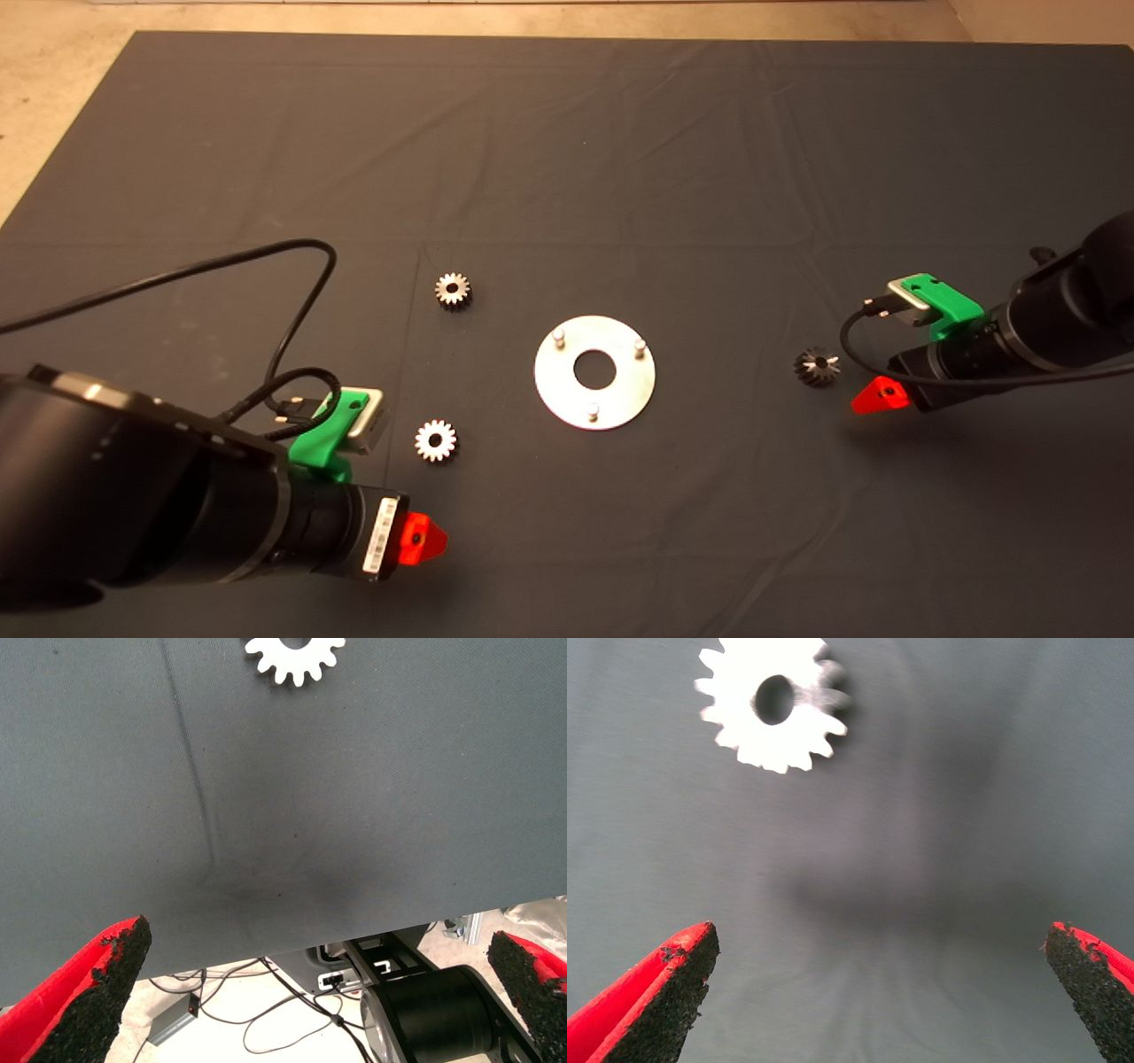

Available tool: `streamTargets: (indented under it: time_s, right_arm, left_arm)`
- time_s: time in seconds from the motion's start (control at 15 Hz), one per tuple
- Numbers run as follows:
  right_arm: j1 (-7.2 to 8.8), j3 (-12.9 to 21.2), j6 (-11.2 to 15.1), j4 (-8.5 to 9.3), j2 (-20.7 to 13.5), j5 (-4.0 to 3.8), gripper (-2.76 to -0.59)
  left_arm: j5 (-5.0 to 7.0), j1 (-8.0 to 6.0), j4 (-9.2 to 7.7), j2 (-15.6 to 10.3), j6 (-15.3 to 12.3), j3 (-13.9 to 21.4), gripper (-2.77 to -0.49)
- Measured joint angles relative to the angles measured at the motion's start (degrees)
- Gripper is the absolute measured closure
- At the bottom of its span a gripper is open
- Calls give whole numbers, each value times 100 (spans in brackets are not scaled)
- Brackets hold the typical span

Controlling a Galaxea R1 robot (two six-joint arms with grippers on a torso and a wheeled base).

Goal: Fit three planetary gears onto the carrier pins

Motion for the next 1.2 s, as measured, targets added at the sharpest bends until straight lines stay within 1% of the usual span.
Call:
streamTargets:
  time_s: [0.07, 0.13, 0.2, 0.27, 0.47, 0.67, 0.73, 0.8, 0.87, 1.0, 1.13, 1.2]
  right_arm:
    - [0, 0, -1, 0, 12, 119, -275]
    - [2, -20, 0, 0, 55, 179, -275]
    - [2, -61, 0, 0, 132, 202, -275]
    - [0, -91, 0, -1, 187, 221, -275]
    - [0, -175, 0, -1, 279, 219, -275]
    - [0, -337, -1, -1, 399, 225, -275]
    - [2, -438, -1, -1, 440, 236, -275]
    - [0, -514, -1, -17, 478, 287, -275]
    - [0, -541, -4, -17, 496, 363, -275]
    - [0, -571, -12, -17, 552, 380, -275]
    - [-1, -587, -12, -17, 611, 418, -275]
    - [-4, -605, -12, -19, 633, 416, -275]
  left_arm:
    - [0, 0, 0, 0, 0, 0, -276]
    - [2, 0, -2, -2, 0, 0, -276]
    - [0, 0, -2, 1, 0, 0, -276]
    - [0, 0, -1, -1, -2, 0, -276]
    - [0, 0, -2, 1, -2, 0, -276]
    - [2, 0, -2, 1, 0, 0, -276]
    - [2, 0, -1, -1, -2, 0, -276]
    - [0, 0, -2, -2, 0, 0, -276]
    - [0, 0, 0, 1, -2, 0, -276]
    - [0, 0, -2, 1, -2, 0, -276]
    - [0, 0, -2, -2, -2, 0, -276]
    - [2, 0, -2, 1, -2, 0, -276]
